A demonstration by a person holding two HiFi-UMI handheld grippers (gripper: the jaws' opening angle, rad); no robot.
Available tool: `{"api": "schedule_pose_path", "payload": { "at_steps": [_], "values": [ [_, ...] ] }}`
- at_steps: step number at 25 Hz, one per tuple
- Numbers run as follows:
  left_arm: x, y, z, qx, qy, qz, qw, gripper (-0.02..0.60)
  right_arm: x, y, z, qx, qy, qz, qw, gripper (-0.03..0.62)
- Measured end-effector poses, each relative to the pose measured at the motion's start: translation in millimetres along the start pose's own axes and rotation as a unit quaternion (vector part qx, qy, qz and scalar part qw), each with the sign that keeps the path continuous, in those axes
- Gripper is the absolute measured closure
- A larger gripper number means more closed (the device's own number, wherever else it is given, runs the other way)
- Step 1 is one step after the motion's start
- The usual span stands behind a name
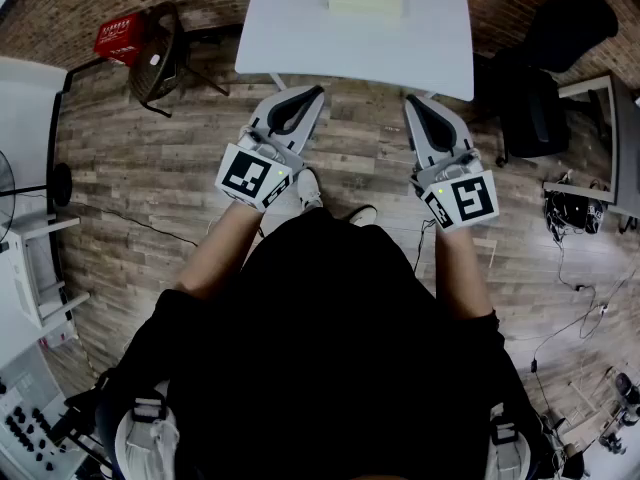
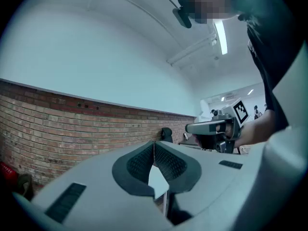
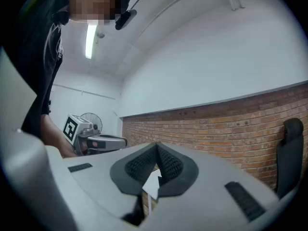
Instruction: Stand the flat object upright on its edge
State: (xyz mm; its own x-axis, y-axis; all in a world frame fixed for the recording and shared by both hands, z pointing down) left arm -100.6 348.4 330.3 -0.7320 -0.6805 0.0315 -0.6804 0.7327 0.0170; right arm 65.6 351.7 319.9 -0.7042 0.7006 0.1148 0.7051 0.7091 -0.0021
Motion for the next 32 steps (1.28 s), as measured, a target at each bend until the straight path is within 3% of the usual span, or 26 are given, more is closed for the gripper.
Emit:
{"api": "schedule_pose_path", "payload": {
  "at_steps": [11, 20, 32],
  "values": [
    [17.0, 8.4, -7.6, 0.009, 0.003, 0.004, 0.9999, 0.56, 12.7, -20.8, -7.5, -0.001, -0.02, 0.015, 1.0, 0.589],
    [61.2, 10.1, -13.8, 0.008, 0.014, 0.004, 0.9999, 0.561, 15.4, -63.7, -11.0, 0.005, -0.031, 0.015, 0.999, 0.589],
    [132.1, -4.4, -21.4, 0.007, 0.023, -0.041, 0.9989, 0.56, 22.9, -136.2, -22.0, 0.036, -0.024, -0.005, 0.999, 0.586]
  ]
}}
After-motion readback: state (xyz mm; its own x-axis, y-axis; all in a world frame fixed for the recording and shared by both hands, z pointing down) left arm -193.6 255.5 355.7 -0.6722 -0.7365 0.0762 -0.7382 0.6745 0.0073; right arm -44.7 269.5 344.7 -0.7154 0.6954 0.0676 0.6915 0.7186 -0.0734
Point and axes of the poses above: the fingertips, and each gripper's own axes: y backward along the fingers, x to its left, z out of its top, the point moved 3 cm from there along y, backward along the fingers, and after that the axes turned 4 degrees about y, right-handed, at the moved point
